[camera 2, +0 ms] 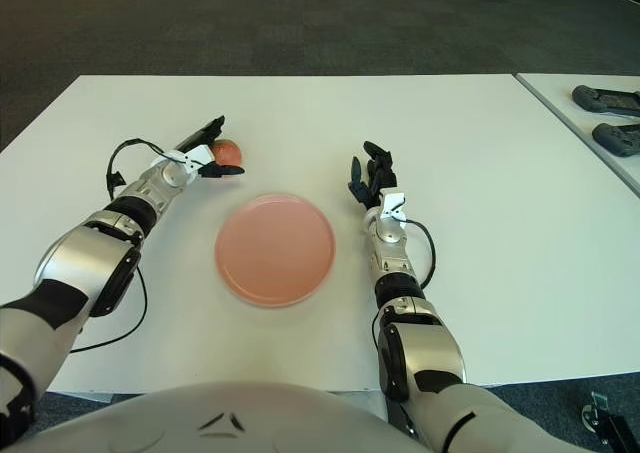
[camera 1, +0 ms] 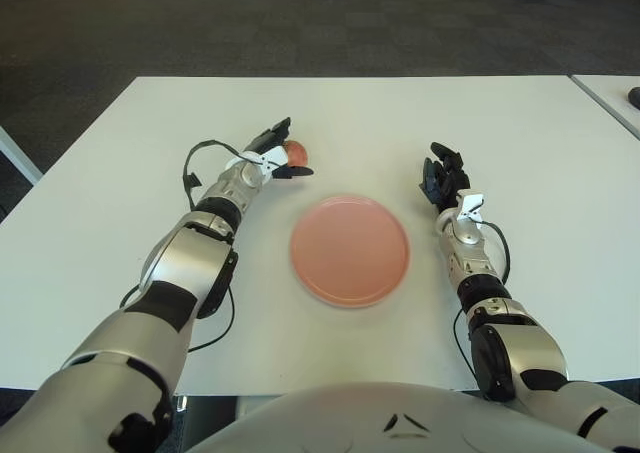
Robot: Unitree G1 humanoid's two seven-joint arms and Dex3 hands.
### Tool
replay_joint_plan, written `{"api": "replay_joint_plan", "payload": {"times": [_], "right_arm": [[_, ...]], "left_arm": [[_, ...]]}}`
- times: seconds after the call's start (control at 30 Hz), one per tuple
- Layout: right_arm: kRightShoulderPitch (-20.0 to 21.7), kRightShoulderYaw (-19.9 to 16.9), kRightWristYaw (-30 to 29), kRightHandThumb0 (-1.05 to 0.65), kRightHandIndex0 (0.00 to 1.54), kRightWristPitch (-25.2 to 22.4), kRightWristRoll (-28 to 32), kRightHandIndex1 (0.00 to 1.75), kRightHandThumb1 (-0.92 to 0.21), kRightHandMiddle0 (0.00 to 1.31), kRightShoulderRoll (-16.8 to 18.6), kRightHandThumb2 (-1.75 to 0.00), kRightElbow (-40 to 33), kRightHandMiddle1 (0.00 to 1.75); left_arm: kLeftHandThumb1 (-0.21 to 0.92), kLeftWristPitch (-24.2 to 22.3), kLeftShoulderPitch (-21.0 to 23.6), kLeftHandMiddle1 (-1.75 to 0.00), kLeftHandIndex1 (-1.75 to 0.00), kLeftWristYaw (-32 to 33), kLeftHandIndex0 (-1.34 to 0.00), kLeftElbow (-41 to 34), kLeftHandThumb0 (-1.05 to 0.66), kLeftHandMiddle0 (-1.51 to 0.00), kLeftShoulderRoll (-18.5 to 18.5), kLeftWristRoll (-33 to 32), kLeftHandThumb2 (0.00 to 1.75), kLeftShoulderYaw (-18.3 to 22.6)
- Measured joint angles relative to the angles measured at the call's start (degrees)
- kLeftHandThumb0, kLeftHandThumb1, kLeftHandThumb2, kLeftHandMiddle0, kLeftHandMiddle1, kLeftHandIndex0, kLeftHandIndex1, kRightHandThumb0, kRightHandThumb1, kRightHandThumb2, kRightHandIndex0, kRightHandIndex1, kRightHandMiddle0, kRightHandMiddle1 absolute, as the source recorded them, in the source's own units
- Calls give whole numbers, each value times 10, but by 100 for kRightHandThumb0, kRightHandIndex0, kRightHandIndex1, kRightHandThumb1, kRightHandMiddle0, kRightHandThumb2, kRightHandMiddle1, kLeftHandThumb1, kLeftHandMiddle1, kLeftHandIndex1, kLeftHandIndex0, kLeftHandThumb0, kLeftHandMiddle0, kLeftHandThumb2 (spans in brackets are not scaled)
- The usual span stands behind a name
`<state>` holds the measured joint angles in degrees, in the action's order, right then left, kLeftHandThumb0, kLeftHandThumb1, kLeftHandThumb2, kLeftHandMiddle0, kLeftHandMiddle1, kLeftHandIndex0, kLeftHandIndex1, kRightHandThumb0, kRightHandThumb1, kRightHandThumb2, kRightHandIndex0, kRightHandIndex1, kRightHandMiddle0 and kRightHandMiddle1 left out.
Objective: Put the apple into the plate.
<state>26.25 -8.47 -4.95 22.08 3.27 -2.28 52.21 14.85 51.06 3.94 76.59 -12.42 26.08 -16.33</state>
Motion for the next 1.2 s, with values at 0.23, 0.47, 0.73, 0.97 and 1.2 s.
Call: {"api": "replay_joint_plan", "payload": {"times": [0.23,0.47,0.73,0.97,1.2], "right_arm": [[0,0,0,-68,24,0,0,22,-92,0,0,-63,0,69],[0,0,0,-68,24,0,0,22,-92,0,0,-63,0,69],[0,-1,0,-68,24,0,0,22,-92,0,0,-63,0,69],[0,-1,1,-68,24,0,0,22,-92,0,0,-63,0,69],[0,-1,1,-68,24,0,0,22,-92,0,-1,-63,0,69]], "left_arm": [[87,-18,-9,0,-14,12,0,4,-105,0,-5,7,2,-3],[88,-26,-15,0,-16,21,0,5,-105,0,-10,13,2,-4],[88,-30,-18,0,-18,25,0,5,-105,0,-12,13,2,-4],[88,-31,-20,0,-19,29,0,5,-105,0,-12,13,2,-4],[88,-31,-21,0,-20,36,0,6,-105,0,-12,15,2,-6]]}}
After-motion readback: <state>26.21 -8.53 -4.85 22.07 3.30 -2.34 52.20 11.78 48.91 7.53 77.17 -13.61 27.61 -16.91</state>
